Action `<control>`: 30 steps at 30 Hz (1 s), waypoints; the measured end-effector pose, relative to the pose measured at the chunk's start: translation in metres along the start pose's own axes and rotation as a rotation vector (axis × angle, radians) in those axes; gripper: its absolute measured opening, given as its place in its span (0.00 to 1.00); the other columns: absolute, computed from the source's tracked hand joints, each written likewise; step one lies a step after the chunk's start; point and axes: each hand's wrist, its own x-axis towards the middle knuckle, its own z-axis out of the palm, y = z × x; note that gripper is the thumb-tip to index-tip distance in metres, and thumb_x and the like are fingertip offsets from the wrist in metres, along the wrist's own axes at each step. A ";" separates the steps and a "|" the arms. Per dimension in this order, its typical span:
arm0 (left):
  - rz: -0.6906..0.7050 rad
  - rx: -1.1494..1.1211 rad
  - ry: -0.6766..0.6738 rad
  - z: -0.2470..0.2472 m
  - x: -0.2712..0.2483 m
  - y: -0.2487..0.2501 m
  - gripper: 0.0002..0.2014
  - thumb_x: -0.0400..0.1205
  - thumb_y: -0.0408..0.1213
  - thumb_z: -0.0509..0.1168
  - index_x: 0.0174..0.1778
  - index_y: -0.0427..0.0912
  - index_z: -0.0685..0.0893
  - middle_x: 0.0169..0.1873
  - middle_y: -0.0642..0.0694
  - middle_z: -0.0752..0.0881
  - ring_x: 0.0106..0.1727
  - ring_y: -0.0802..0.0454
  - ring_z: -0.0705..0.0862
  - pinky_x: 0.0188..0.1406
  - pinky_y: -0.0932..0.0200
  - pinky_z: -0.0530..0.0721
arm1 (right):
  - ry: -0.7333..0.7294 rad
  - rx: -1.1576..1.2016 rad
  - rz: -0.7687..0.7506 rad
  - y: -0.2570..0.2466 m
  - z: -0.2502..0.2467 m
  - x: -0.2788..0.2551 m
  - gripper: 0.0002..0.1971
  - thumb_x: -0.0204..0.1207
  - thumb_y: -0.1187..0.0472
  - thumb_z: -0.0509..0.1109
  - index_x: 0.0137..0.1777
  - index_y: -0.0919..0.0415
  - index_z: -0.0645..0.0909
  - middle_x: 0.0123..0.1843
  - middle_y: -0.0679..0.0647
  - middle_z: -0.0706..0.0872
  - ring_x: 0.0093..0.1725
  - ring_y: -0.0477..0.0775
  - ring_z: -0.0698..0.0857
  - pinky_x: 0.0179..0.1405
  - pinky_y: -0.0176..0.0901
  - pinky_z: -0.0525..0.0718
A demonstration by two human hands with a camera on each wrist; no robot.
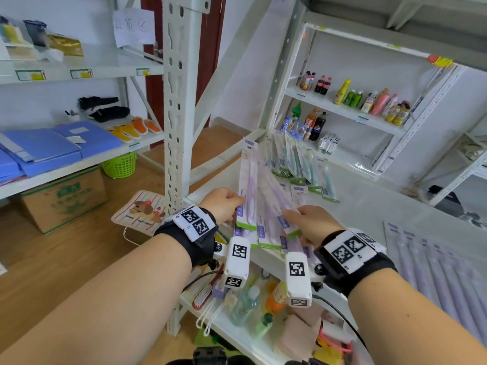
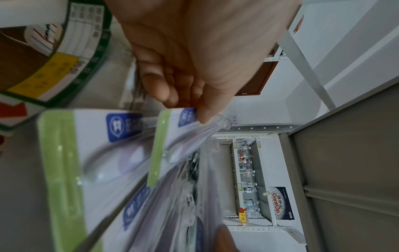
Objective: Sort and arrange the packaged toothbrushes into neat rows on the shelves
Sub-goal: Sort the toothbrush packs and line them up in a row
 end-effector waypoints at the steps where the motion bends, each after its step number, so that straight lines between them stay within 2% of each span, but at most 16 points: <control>1: -0.004 -0.002 0.007 0.000 -0.001 0.000 0.10 0.82 0.40 0.63 0.36 0.42 0.80 0.31 0.45 0.85 0.29 0.51 0.81 0.30 0.61 0.79 | 0.009 0.120 0.010 0.006 -0.002 -0.001 0.17 0.77 0.47 0.65 0.44 0.63 0.81 0.37 0.56 0.87 0.34 0.56 0.86 0.32 0.44 0.79; 3: -0.022 -0.009 0.025 0.001 -0.002 0.001 0.09 0.83 0.40 0.63 0.39 0.41 0.81 0.33 0.44 0.86 0.29 0.51 0.80 0.29 0.61 0.79 | 0.055 0.352 0.022 0.019 -0.006 -0.002 0.14 0.77 0.47 0.66 0.46 0.59 0.81 0.41 0.55 0.91 0.41 0.58 0.90 0.32 0.45 0.80; 5: -0.053 -0.020 0.044 0.000 -0.002 0.004 0.07 0.82 0.40 0.63 0.45 0.40 0.81 0.33 0.46 0.85 0.27 0.53 0.77 0.23 0.63 0.75 | 0.129 0.473 0.035 0.034 -0.013 -0.003 0.14 0.75 0.46 0.66 0.45 0.57 0.82 0.37 0.55 0.91 0.35 0.57 0.87 0.27 0.44 0.77; 7: -0.069 -0.082 0.068 0.000 -0.003 0.011 0.07 0.82 0.39 0.64 0.47 0.39 0.82 0.31 0.47 0.83 0.23 0.54 0.70 0.20 0.63 0.66 | 0.196 0.588 0.063 0.051 -0.023 -0.005 0.14 0.76 0.47 0.64 0.46 0.58 0.81 0.36 0.56 0.91 0.31 0.57 0.83 0.25 0.44 0.75; 10: -0.032 -0.200 0.037 0.018 -0.010 0.032 0.05 0.81 0.38 0.65 0.42 0.42 0.83 0.29 0.48 0.81 0.23 0.54 0.64 0.20 0.63 0.59 | 0.285 0.792 0.127 0.076 -0.042 -0.013 0.10 0.80 0.54 0.62 0.44 0.60 0.79 0.35 0.59 0.90 0.32 0.59 0.83 0.23 0.44 0.72; 13: 0.021 -0.221 -0.090 0.059 -0.022 0.056 0.09 0.82 0.34 0.64 0.35 0.42 0.79 0.24 0.48 0.73 0.23 0.55 0.63 0.17 0.66 0.58 | 0.365 0.963 0.201 0.101 -0.065 -0.027 0.08 0.79 0.62 0.60 0.43 0.63 0.79 0.29 0.58 0.88 0.29 0.57 0.81 0.18 0.40 0.70; 15: 0.041 -0.195 -0.195 0.092 -0.029 0.068 0.13 0.82 0.32 0.63 0.31 0.42 0.77 0.22 0.47 0.70 0.21 0.55 0.64 0.15 0.67 0.60 | 0.416 1.010 0.253 0.119 -0.080 -0.037 0.07 0.79 0.63 0.61 0.39 0.59 0.77 0.19 0.50 0.83 0.28 0.53 0.77 0.21 0.41 0.73; 17: 0.032 -0.177 -0.267 0.125 -0.036 0.074 0.15 0.83 0.29 0.62 0.29 0.40 0.75 0.19 0.47 0.69 0.17 0.57 0.65 0.13 0.70 0.62 | 0.460 1.024 0.271 0.138 -0.094 -0.048 0.09 0.78 0.63 0.62 0.36 0.56 0.74 0.15 0.44 0.77 0.26 0.50 0.73 0.25 0.40 0.74; 19: 0.013 -0.151 -0.309 0.156 -0.042 0.077 0.16 0.82 0.28 0.62 0.28 0.39 0.74 0.18 0.47 0.69 0.12 0.59 0.65 0.11 0.72 0.63 | 0.491 0.992 0.253 0.159 -0.107 -0.061 0.11 0.78 0.65 0.62 0.34 0.56 0.74 0.18 0.46 0.77 0.26 0.49 0.72 0.27 0.40 0.72; 22: -0.009 -0.069 -0.356 0.196 -0.047 0.078 0.15 0.82 0.29 0.63 0.27 0.39 0.75 0.20 0.45 0.71 0.15 0.56 0.67 0.14 0.67 0.67 | 0.520 0.965 0.225 0.189 -0.125 -0.083 0.11 0.79 0.66 0.64 0.35 0.57 0.77 0.28 0.53 0.75 0.25 0.50 0.72 0.24 0.41 0.71; 23: -0.017 -0.044 -0.368 0.207 -0.048 0.078 0.15 0.82 0.30 0.63 0.28 0.39 0.75 0.20 0.45 0.72 0.17 0.55 0.68 0.16 0.65 0.68 | 0.532 0.976 0.227 0.199 -0.131 -0.091 0.10 0.79 0.66 0.64 0.36 0.57 0.78 0.28 0.54 0.76 0.23 0.49 0.72 0.21 0.41 0.71; 25: -0.026 0.001 -0.397 0.225 -0.049 0.080 0.13 0.82 0.30 0.64 0.29 0.38 0.78 0.21 0.45 0.73 0.19 0.53 0.69 0.20 0.62 0.70 | 0.573 1.010 0.236 0.219 -0.141 -0.104 0.08 0.78 0.68 0.66 0.39 0.57 0.81 0.24 0.53 0.79 0.17 0.46 0.73 0.15 0.34 0.71; 28: -0.047 0.058 -0.409 0.246 -0.048 0.081 0.13 0.82 0.30 0.64 0.29 0.37 0.79 0.17 0.47 0.75 0.19 0.53 0.71 0.23 0.59 0.74 | 0.604 1.026 0.257 0.245 -0.153 -0.121 0.08 0.78 0.71 0.66 0.42 0.59 0.82 0.18 0.51 0.80 0.14 0.45 0.73 0.14 0.30 0.72; 30: -0.072 0.073 -0.409 0.257 -0.047 0.080 0.13 0.82 0.29 0.64 0.29 0.37 0.78 0.18 0.46 0.76 0.17 0.54 0.71 0.23 0.60 0.74 | 0.607 1.045 0.277 0.261 -0.158 -0.129 0.06 0.78 0.71 0.67 0.43 0.61 0.83 0.19 0.52 0.81 0.15 0.45 0.73 0.15 0.32 0.73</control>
